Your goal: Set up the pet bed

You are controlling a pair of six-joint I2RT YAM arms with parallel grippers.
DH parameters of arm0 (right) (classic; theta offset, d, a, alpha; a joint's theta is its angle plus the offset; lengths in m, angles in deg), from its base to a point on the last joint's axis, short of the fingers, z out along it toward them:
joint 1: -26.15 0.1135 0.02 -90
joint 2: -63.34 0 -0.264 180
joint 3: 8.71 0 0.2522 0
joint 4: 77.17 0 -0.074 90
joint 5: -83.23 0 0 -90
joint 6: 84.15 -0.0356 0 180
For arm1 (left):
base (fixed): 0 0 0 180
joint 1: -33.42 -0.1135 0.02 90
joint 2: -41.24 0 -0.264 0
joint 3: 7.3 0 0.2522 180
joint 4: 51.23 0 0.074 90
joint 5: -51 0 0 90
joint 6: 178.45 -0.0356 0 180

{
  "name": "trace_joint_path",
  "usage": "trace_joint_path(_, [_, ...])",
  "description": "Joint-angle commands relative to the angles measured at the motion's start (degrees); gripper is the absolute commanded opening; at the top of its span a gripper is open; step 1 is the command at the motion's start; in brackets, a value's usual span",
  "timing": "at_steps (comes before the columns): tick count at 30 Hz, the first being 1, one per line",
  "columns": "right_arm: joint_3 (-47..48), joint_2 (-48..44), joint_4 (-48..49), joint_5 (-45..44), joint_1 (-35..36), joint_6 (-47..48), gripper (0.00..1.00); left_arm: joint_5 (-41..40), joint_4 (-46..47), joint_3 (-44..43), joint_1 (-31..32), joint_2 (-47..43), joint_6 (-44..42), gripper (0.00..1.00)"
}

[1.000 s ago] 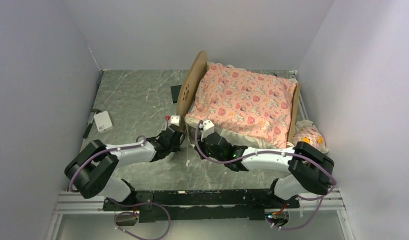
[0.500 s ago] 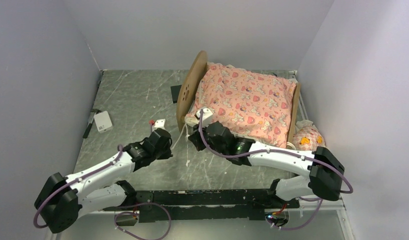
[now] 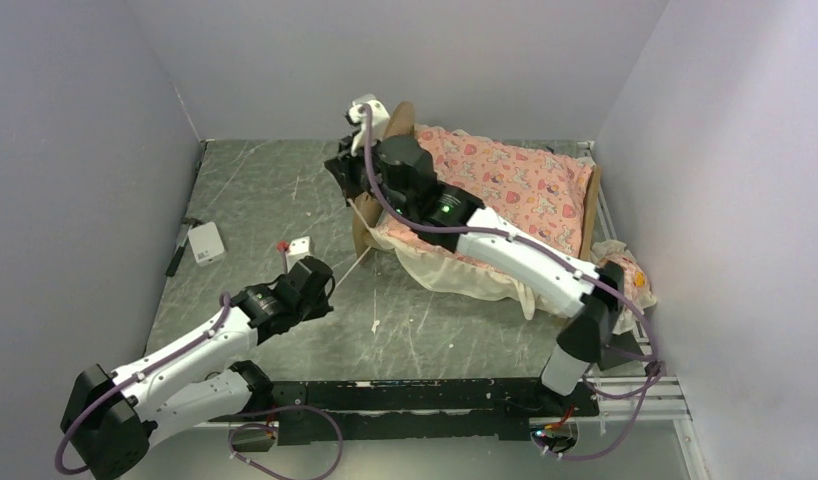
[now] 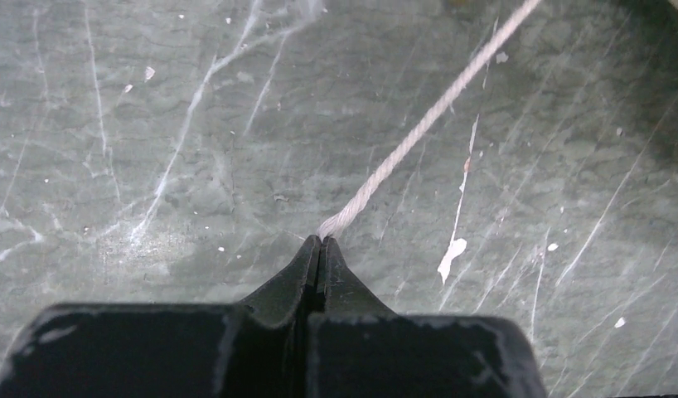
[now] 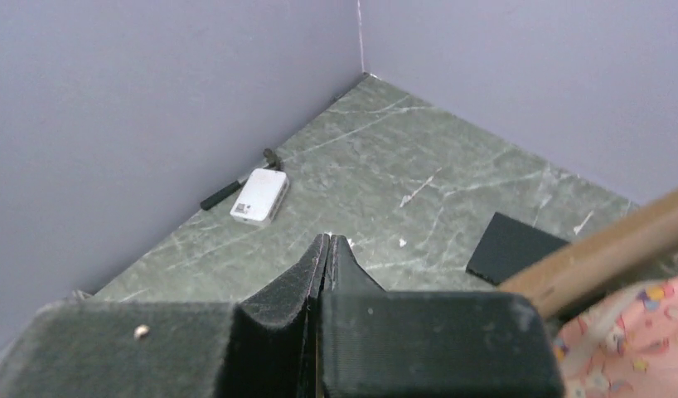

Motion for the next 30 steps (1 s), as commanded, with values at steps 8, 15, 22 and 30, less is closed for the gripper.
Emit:
trace_joint_path(8, [18.52,14.79,-3.29,7.09,-1.26,6.90,0.00,5.95,-0.15,4.95,-10.67,-8.18,3.33,0.00])
trace_joint_path(15, [3.16,8.20,-1.06,14.30,-1.13,3.77,0.00,12.53,2.15,7.32,-12.31,-8.62,2.20,0.00])
trace_joint_path(22, [-19.58,-0.77,2.00,13.10,0.05,2.69,0.23,19.01,8.42,9.61,-12.27,-4.69,0.51,0.00])
trace_joint_path(30, [-40.67,-5.55,13.83,0.85,3.89,-0.46,0.23,17.82,8.10,7.51,-12.27,-2.41,-2.09,0.00])
